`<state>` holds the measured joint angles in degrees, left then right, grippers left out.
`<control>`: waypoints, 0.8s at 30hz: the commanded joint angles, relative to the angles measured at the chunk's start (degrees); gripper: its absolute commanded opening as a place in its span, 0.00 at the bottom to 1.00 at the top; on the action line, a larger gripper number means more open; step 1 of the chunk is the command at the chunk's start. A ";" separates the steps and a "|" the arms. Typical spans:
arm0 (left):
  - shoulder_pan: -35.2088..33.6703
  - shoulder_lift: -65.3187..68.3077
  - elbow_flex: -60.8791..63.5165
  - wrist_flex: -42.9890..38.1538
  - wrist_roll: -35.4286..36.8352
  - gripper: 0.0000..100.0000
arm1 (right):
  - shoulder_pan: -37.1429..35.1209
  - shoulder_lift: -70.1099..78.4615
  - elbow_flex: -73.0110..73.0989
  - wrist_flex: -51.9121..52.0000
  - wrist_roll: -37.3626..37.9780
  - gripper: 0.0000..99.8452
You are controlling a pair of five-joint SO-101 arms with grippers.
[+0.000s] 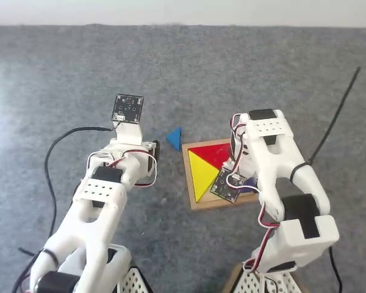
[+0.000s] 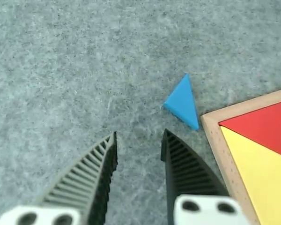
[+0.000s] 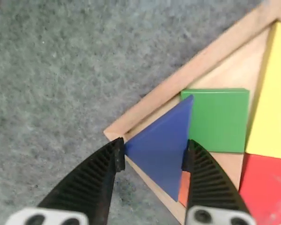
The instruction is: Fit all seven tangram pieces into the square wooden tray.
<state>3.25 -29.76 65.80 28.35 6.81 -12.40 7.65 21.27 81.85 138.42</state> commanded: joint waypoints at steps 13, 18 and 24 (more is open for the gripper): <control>-0.18 -2.55 -1.80 -1.05 -0.53 0.15 | -0.22 -4.09 0.09 -2.51 -1.49 0.27; -0.09 -2.55 -1.80 -1.05 -0.53 0.15 | 0.57 -4.18 0.09 -5.32 -5.01 0.31; -0.09 -2.46 -1.80 -1.05 -0.53 0.15 | 2.86 -6.02 -2.20 -7.52 -13.45 0.31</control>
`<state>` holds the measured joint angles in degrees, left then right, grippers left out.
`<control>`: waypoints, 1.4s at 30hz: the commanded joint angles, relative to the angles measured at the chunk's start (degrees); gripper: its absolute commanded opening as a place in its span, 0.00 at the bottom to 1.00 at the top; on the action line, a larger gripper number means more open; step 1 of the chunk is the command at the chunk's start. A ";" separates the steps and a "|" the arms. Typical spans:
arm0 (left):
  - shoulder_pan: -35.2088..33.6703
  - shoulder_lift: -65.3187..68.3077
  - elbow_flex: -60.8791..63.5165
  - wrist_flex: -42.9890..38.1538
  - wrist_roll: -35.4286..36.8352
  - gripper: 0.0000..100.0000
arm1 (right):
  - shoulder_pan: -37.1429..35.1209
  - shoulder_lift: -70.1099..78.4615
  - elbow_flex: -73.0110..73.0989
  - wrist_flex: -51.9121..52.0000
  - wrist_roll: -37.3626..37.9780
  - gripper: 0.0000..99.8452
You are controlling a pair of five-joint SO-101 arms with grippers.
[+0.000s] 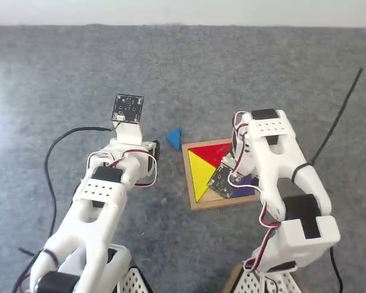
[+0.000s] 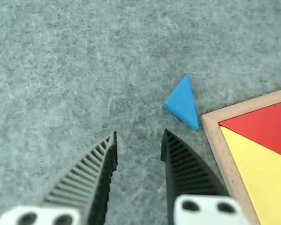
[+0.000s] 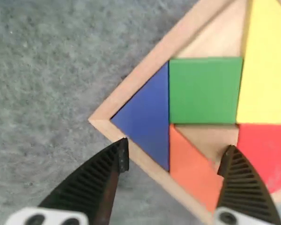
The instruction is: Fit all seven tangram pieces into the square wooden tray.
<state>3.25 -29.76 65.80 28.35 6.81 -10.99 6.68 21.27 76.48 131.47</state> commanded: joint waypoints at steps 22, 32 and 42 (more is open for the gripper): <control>0.35 0.97 -10.95 4.92 -3.34 0.15 | 19.65 -36.88 16.79 -6.99 -90.11 0.03; 2.73 31.12 -43.56 28.31 -3.78 0.15 | 27.21 -51.38 45.01 -17.89 -92.31 0.03; 3.16 46.07 -57.10 28.13 -0.70 0.15 | 27.03 -59.65 58.46 -25.71 -103.82 0.03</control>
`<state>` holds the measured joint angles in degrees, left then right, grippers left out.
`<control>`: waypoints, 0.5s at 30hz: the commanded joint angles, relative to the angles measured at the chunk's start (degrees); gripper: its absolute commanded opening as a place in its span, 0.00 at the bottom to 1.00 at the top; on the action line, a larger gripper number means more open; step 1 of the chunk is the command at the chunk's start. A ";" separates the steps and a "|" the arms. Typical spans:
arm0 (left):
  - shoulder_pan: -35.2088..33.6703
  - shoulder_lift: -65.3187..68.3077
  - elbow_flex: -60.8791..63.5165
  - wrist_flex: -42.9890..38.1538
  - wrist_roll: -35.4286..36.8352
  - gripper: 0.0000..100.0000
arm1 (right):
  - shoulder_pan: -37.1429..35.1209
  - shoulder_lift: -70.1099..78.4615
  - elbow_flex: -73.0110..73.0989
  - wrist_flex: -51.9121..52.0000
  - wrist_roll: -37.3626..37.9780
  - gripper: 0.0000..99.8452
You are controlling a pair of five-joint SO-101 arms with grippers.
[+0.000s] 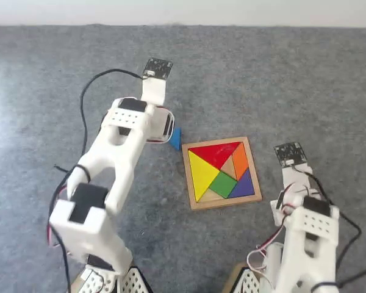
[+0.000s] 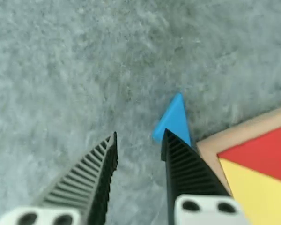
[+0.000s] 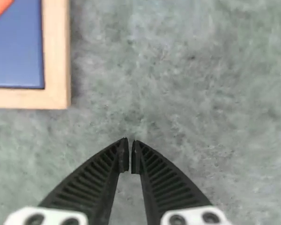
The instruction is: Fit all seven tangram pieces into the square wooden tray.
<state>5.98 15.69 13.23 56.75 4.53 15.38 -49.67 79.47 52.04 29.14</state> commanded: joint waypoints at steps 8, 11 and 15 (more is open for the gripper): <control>5.89 2.37 -5.85 1.41 5.10 0.21 | 0.40 -10.59 4.40 -1.10 -1.58 0.03; 6.51 2.81 -5.85 1.49 5.19 0.23 | 0.40 -12.62 5.27 -0.84 -1.58 0.03; 3.87 2.90 -5.85 1.23 7.56 0.23 | 0.40 -13.93 5.45 0.40 -1.49 0.03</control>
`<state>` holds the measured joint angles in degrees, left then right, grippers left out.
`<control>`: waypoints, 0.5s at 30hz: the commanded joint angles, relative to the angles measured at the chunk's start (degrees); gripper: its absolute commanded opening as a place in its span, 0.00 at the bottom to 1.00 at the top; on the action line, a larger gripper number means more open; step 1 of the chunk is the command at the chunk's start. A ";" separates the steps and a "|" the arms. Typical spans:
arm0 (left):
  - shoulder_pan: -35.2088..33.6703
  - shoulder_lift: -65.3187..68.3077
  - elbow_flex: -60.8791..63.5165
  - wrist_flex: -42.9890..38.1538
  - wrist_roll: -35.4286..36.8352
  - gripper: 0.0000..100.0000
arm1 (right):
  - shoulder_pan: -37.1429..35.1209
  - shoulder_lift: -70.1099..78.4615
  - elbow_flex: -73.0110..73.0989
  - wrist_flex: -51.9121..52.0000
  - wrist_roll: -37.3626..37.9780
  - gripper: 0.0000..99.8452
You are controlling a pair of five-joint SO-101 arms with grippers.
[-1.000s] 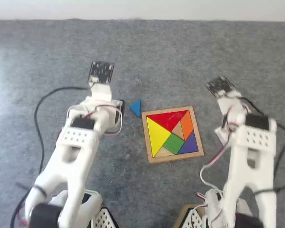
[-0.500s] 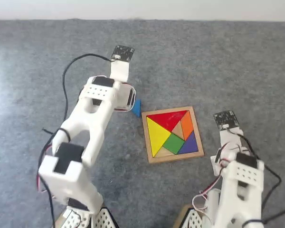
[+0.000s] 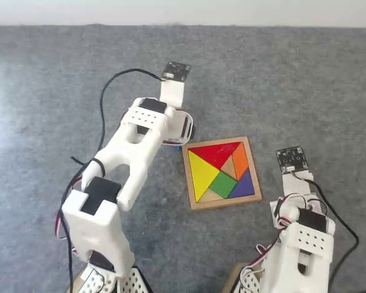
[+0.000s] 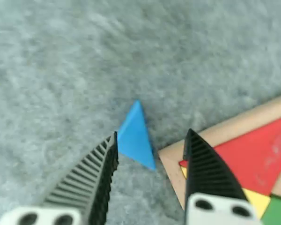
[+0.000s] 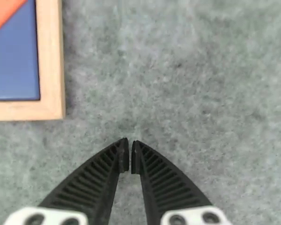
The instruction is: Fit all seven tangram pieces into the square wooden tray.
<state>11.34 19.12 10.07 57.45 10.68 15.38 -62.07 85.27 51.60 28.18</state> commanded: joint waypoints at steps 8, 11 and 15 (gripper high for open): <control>-1.93 1.49 -0.57 -3.25 1.32 0.23 | 0.40 -1.54 -0.35 0.92 -0.53 0.03; -2.11 2.46 -0.92 -3.43 1.23 0.23 | 0.40 -1.54 -0.35 0.92 -0.53 0.03; -2.20 4.31 -2.51 -2.99 1.23 0.23 | 0.40 -1.63 -0.35 0.92 -0.53 0.03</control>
<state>9.58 23.69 10.15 55.16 11.47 15.30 -62.51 85.27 51.60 28.18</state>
